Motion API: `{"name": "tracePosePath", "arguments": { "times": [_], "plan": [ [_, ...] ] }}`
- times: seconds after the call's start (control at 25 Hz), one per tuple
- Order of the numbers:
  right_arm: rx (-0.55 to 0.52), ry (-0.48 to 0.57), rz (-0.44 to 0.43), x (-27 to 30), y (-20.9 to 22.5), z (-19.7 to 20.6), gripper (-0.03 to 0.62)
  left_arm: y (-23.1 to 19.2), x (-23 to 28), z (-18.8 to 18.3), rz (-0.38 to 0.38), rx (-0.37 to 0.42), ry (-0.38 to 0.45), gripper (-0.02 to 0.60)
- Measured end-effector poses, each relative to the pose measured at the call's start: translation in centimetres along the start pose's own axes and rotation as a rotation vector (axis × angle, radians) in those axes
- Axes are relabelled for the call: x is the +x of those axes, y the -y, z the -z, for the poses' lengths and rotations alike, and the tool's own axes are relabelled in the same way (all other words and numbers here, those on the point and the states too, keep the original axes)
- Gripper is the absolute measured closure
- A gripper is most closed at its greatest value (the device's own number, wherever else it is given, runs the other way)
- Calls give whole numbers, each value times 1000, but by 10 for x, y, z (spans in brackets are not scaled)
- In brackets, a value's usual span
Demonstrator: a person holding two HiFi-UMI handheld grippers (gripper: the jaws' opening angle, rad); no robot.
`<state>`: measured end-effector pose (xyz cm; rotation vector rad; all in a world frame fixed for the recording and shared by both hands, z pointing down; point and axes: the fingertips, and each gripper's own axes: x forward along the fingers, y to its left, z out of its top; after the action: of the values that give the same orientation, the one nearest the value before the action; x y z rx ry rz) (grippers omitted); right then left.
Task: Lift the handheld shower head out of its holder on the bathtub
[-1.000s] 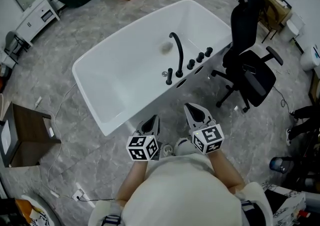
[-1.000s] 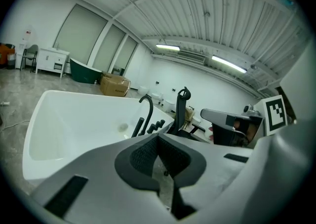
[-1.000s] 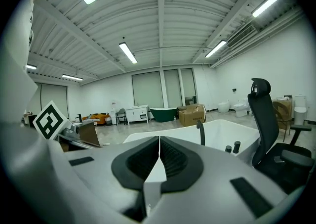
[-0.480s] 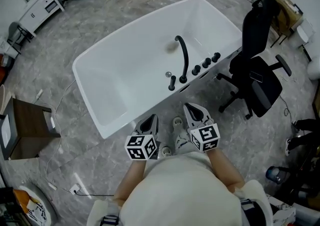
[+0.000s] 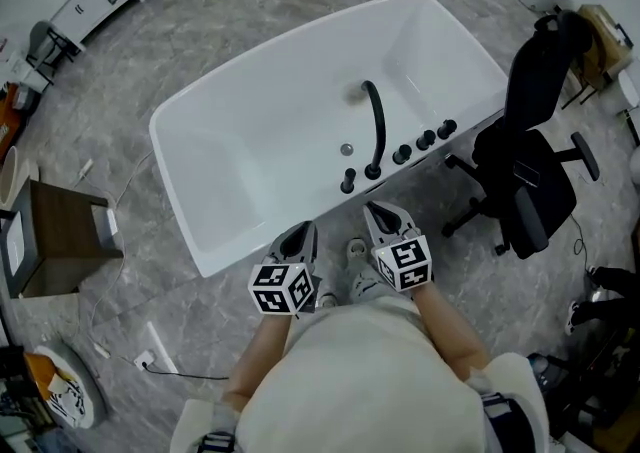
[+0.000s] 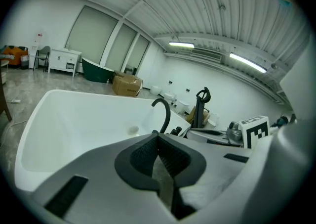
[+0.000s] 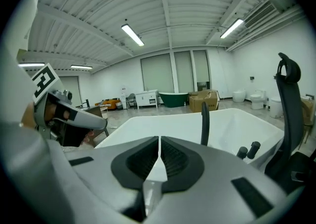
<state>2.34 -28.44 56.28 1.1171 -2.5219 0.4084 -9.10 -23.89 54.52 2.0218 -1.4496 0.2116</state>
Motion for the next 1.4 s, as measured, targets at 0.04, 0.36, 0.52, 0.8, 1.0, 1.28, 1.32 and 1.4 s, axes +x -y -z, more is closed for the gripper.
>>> {"name": "tracePosePath", "arguments": {
  "times": [0.04, 0.36, 0.52, 0.8, 1.0, 1.28, 1.32, 1.4],
  "plan": [
    [2, -10, -12, 6, 4, 3, 574, -1, 5, -1, -9, -6, 0, 561],
    [-23, -91, -87, 52, 26, 34, 437, -10, 29, -5, -67, -50, 4, 561],
    [-49, -137, -115, 73, 35, 56, 421, -13, 43, -2, -94, -72, -7, 561],
    [-66, -221, -137, 116, 40, 86, 419, -27, 59, -4, -117, -97, -18, 561],
    [-77, -255, -143, 143, 42, 102, 418, -36, 67, 1, -133, -114, -42, 561],
    [-83, -305, -160, 165, 42, 118, 418, -49, 68, 9, -160, -135, -74, 561],
    [-86, -310, -165, 167, 41, 120, 418, -51, 68, 10, -163, -137, -79, 561],
    [-87, -320, -167, 171, 41, 125, 418, -54, 69, 12, -167, -139, -87, 561]
  ]
}}
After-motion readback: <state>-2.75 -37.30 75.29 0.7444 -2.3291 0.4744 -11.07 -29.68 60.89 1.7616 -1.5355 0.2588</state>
